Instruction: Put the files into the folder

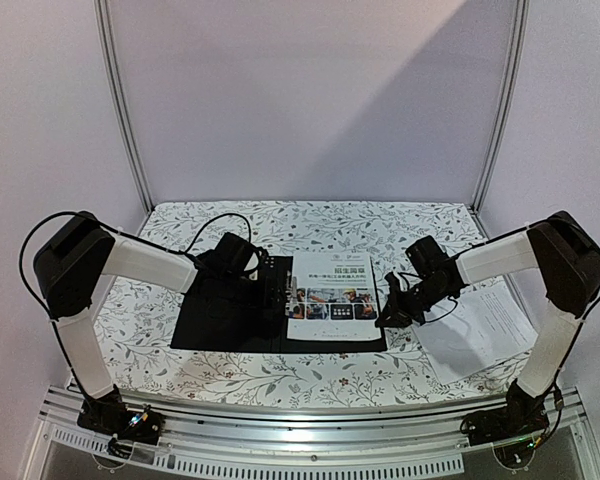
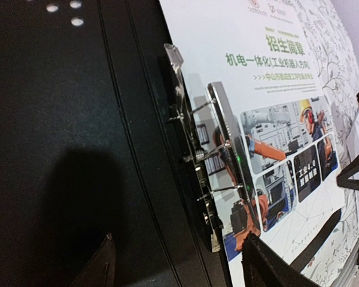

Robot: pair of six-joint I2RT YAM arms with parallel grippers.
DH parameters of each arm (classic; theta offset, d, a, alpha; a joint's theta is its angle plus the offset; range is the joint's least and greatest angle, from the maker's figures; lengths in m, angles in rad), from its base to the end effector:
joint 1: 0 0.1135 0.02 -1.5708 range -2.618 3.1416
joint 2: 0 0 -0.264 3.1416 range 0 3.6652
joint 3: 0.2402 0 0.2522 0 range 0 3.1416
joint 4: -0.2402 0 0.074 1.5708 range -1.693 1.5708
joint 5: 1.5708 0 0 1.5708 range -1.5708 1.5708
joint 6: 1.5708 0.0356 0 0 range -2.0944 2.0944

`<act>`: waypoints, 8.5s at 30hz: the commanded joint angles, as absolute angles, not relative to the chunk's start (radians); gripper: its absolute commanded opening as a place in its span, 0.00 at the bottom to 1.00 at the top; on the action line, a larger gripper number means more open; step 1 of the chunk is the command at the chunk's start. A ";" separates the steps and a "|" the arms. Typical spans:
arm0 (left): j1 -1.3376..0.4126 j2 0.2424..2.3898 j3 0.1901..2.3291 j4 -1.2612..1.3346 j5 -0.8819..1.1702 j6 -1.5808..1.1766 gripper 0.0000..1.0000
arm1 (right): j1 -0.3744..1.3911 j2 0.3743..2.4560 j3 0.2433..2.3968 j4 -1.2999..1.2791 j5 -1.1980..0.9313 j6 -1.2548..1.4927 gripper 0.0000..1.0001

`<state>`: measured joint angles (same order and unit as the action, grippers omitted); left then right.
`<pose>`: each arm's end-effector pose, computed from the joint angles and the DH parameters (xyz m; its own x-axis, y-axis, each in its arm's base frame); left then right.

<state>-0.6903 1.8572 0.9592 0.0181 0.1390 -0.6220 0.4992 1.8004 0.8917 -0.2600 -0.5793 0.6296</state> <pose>0.2774 -0.2354 0.1284 -0.8900 -0.0133 -0.4557 0.2216 0.8608 -0.4581 0.2704 0.1696 0.1187 -0.9997 0.0162 -0.0197 -0.0001 0.7704 0.6376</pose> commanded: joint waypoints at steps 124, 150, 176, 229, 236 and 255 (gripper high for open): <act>-1.091 2.184 1.775 -0.267 0.003 -0.284 0.75 | 0.344 0.846 0.473 -0.469 0.402 0.921 0.79; -1.097 2.182 1.789 -0.301 -0.045 -0.273 0.75 | 0.129 0.731 0.211 -0.416 -0.045 1.223 0.90; -1.095 2.204 1.813 -0.325 -0.050 -0.266 0.75 | 0.129 0.567 -0.102 0.074 0.187 1.178 0.81; -0.978 2.219 1.862 -0.324 0.128 -0.404 0.75 | -0.070 1.085 0.391 0.036 -0.166 1.007 0.81; -0.984 2.201 1.827 -0.328 0.111 -0.386 0.75 | -0.150 1.155 0.286 0.129 -0.247 1.067 0.84; -0.984 2.185 1.790 -0.302 0.108 -0.373 0.75 | -0.199 1.377 0.190 0.588 -0.394 1.099 0.80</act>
